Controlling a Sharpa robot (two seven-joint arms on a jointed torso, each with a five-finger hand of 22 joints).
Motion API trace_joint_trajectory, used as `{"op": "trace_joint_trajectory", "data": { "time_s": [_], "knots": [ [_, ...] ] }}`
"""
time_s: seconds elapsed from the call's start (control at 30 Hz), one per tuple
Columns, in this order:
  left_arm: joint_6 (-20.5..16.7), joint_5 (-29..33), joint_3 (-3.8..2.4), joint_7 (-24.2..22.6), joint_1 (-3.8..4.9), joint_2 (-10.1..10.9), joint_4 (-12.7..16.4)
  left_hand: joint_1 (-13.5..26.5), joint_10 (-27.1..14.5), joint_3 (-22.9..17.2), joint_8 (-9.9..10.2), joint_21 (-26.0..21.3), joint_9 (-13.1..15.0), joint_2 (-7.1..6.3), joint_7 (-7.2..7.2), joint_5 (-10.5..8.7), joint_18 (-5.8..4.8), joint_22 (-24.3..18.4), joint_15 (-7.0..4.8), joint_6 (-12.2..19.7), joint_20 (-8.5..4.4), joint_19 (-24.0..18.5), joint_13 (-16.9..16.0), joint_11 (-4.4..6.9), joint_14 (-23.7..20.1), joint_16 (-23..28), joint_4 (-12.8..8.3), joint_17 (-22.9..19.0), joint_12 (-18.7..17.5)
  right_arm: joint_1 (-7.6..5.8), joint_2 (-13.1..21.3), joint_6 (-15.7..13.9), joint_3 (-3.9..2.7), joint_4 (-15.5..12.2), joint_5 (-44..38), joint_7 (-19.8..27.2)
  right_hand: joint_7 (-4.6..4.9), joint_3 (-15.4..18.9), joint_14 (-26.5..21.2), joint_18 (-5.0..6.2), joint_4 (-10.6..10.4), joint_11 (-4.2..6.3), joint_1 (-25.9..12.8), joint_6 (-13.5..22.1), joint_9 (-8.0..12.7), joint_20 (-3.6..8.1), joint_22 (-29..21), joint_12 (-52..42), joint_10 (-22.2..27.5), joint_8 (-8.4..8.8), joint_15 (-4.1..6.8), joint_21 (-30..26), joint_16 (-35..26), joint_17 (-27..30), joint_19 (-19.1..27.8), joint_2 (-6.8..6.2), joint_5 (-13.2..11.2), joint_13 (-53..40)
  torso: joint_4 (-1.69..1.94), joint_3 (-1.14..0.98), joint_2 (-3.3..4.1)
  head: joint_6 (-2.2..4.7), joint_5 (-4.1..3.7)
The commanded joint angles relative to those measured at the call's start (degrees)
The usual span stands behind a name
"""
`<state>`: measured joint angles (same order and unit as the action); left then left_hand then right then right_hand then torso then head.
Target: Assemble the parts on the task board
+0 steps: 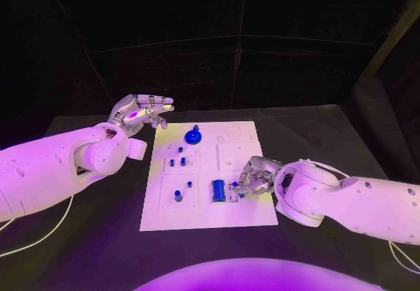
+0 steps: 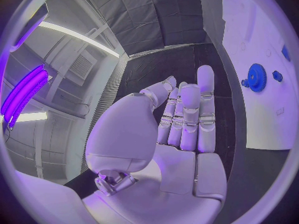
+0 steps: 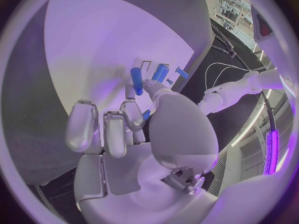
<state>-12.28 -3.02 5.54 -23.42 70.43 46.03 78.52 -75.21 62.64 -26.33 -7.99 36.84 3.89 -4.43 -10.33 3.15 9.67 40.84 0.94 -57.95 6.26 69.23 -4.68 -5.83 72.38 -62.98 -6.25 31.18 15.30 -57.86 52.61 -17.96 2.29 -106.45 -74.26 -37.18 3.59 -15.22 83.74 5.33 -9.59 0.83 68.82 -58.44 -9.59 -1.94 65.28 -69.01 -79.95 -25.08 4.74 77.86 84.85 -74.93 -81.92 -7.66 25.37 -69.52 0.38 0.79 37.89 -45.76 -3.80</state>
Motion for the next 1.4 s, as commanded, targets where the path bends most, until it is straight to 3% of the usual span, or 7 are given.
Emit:
{"op": "trace_joint_trajectory", "data": {
  "time_s": [0.03, 1.0, 1.07, 1.13, 1.23, 1.3, 1.4],
  "knots": [
    [0.79, 0.12, -0.04, -0.10, 0.08, 0.07, 0.17, 0.28, -0.30, 0.30, -0.09, -0.33, -0.05, 0.34, 0.00, -0.16, 0.79, -0.06, -0.07, 0.57, 0.24, -0.34, 0.08, -0.10, -0.29, 0.37, 0.01, -0.06, 0.31, -0.07, -0.21, -0.40, -0.01, 0.22, 0.54, -0.39, -0.04, 1.06, 4.39, -0.68, -0.58, 0.09, -1.23, -0.69, -0.20, 0.37, -0.18, -0.09, -0.52, -0.40, -0.04, 0.12, -0.10, -5.55, 0.12, -0.03, 0.35, -0.19, -0.08, -0.07, 0.02, 0.01, 0.03],
    [1.10, 0.12, -0.04, 0.22, 0.08, 0.15, 0.17, 0.29, -0.69, 0.35, 0.05, -0.40, -0.10, 0.28, -0.08, -0.16, 0.78, -0.10, -0.02, 0.90, 0.27, -0.36, 0.15, -0.20, -0.36, 0.40, -0.04, -0.17, 0.30, -0.08, -1.68, 3.48, -0.01, 0.55, -0.24, -0.59, -0.51, 4.88, 4.40, -0.70, -1.94, 0.49, -2.78, -1.25, -1.24, 0.75, -0.16, 0.04, -0.71, -1.40, 0.33, 0.02, -0.12, -5.61, 0.04, 0.54, 0.65, -0.24, -0.03, -0.08, -0.04, -0.29, 0.01],
    [1.10, 0.12, -0.04, 0.22, 0.08, 0.15, 0.16, 0.29, -0.69, 0.35, 0.05, -0.40, -0.10, 0.28, -0.08, -0.16, 0.78, -0.10, -0.02, 0.90, 0.27, -0.36, 0.15, -0.20, -0.36, 0.40, -0.04, -0.17, 0.30, -0.08, -1.63, 2.95, -0.01, 0.66, -0.24, -0.58, -0.44, 6.68, 4.36, -0.73, -3.08, 0.40, -4.41, -1.14, -1.37, 0.69, -0.16, 0.09, -0.71, -1.43, 0.23, 0.00, -0.23, -5.46, 0.03, 0.15, -2.91, -0.23, -0.06, -0.05, -0.05, -0.26, 0.00],
    [1.09, 0.12, -0.04, 0.24, 0.08, 0.15, 0.15, 0.29, -0.69, 0.35, 0.05, -0.40, -0.10, 0.28, -0.08, -0.16, 0.78, -0.10, -0.02, 0.90, 0.27, -0.36, 0.15, -0.20, -0.36, 0.40, -0.04, -0.17, 0.30, -0.08, -1.57, 2.41, -0.01, 0.78, -0.24, -0.55, -0.49, 9.24, 4.29, -0.72, -4.82, 0.40, -6.04, -0.81, -1.56, 0.68, -0.15, 0.27, -0.62, -1.39, 0.23, -0.04, -0.43, -5.18, 0.01, 0.13, -10.85, -0.13, -0.06, -0.06, -0.04, -0.25, 0.00],
    [1.10, 0.12, -0.04, 0.27, 0.08, 0.15, 0.14, 0.29, -0.69, 0.35, 0.05, -0.40, -0.10, 0.28, -0.08, -0.16, 0.78, -0.10, -0.02, 0.90, 0.27, -0.36, 0.15, -0.20, -0.36, 0.40, -0.04, -0.17, 0.30, -0.08, -1.48, 1.70, -0.01, 1.03, -0.24, -0.47, -0.29, 13.84, 4.21, -0.69, -7.01, 0.23, -7.59, 0.08, -1.74, 0.62, -0.25, 0.67, -0.34, -1.09, 0.12, -0.17, -0.71, -4.80, 0.06, -0.36, -18.92, 0.12, -0.08, -0.07, 0.01, -0.19, -0.03],
    [1.15, 0.12, -0.04, 0.32, 0.08, 0.16, 0.14, 0.32, -0.81, 0.37, 0.06, -0.43, -0.10, 0.29, -0.12, -0.17, 0.77, -0.11, 0.01, 0.96, 0.29, -0.38, 0.17, -0.23, -0.41, 0.42, -0.03, -0.23, 0.31, -0.08, -1.40, 1.29, -0.01, 1.09, -0.24, -0.42, -0.14, 17.90, 4.21, -0.72, -7.20, 0.10, -8.60, 0.41, -1.85, 0.46, -0.23, 0.74, -0.26, -0.98, 0.08, -0.19, -0.80, -4.71, 0.07, -0.36, -21.28, 0.12, -0.07, -0.07, 0.03, -0.19, -0.05],
    [1.19, 0.12, -0.04, 0.40, 0.08, 0.18, 0.14, 0.32, -0.81, 0.37, 0.06, -0.43, -0.10, 0.29, -0.12, -0.17, 0.77, -0.11, 0.01, 0.96, 0.29, -0.38, 0.17, -0.23, -0.41, 0.42, -0.03, -0.23, 0.31, -0.08, -1.26, 0.88, -0.01, 1.07, -0.24, -0.35, -0.11, 21.11, 4.21, -0.67, -7.31, 0.05, -8.93, 0.51, -2.00, 0.44, -0.27, 0.78, -0.22, -0.99, -0.03, -0.24, -0.85, -4.67, 0.08, -0.20, -21.92, 0.12, -0.06, -0.10, 0.06, -0.27, -0.07]
  ]
}}
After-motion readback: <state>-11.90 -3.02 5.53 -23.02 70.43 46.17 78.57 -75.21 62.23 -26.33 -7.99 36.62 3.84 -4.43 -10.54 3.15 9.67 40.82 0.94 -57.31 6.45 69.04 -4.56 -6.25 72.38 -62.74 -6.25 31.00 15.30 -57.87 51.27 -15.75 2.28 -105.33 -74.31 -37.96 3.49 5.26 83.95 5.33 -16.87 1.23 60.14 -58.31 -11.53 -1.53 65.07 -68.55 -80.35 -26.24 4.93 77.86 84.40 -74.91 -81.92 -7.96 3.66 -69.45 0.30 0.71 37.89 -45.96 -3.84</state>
